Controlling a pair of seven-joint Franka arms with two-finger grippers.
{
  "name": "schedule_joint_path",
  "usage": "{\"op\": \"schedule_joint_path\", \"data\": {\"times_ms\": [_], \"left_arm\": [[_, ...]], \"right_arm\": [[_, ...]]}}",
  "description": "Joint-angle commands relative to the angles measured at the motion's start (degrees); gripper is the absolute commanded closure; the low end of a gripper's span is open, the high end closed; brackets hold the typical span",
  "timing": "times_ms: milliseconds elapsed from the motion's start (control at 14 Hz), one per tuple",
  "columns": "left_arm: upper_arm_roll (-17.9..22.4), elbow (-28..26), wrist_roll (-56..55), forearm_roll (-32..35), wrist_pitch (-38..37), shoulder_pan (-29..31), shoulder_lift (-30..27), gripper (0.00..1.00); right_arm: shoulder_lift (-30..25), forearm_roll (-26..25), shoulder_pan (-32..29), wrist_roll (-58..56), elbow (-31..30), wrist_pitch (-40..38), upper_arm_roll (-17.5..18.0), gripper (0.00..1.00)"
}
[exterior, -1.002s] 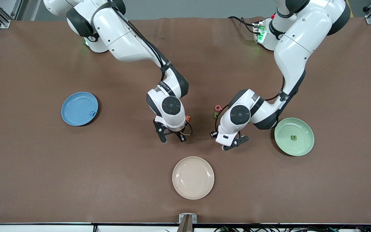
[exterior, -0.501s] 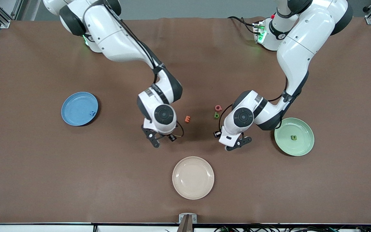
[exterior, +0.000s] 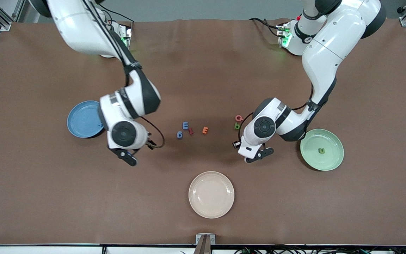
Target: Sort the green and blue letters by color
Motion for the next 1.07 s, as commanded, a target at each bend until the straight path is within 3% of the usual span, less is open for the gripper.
{"op": "schedule_joint_path", "data": {"times_ms": [0,72,215,572,787,859,930,1002], "left_arm": [[-0.79,-3.58,-0.19,0.08,0.16,1.03,-2.95,0.57],[-1.23,-3.84,-0.54,-0.19,0.16,1.12,-3.04,0.66],[-1.32,-3.85,-0.54,-0.19,0.16,1.38,-2.95,0.7],[-1.41,-2.88,0.86,0.42,0.16,3.4,-3.39,0.95],[-1.41,-0.86,2.53,0.34,-0.45,3.93,-6.02,0.98],[-1.41,-0.34,2.62,0.34,-0.45,4.54,-6.64,0.98],[-1.41,0.02,3.06,0.34,-0.45,5.42,-7.08,0.98],[-1.32,-0.07,4.02,0.34,-0.45,6.13,-7.52,0.98]], "right_arm": [[-15.69,-0.28,-4.32,-9.55,-21.59,6.47,0.89,1.0],[-18.77,-0.46,-5.73,-12.63,-26.0,8.31,0.8,1.0],[-24.14,-0.9,-9.94,-18.43,-34.18,12.62,0.8,1.0],[-30.66,-2.66,-17.16,-27.94,-47.2,22.45,0.8,1.0],[-31.02,-2.66,-19.62,-31.55,-51.52,28.18,0.8,0.98],[-30.93,-2.66,-20.15,-32.77,-52.23,29.07,0.8,0.93],[-30.93,-2.66,-20.5,-33.13,-52.32,29.08,0.8,0.76],[-30.85,-2.66,-21.12,-33.22,-52.32,28.99,0.8,0.48]]}}
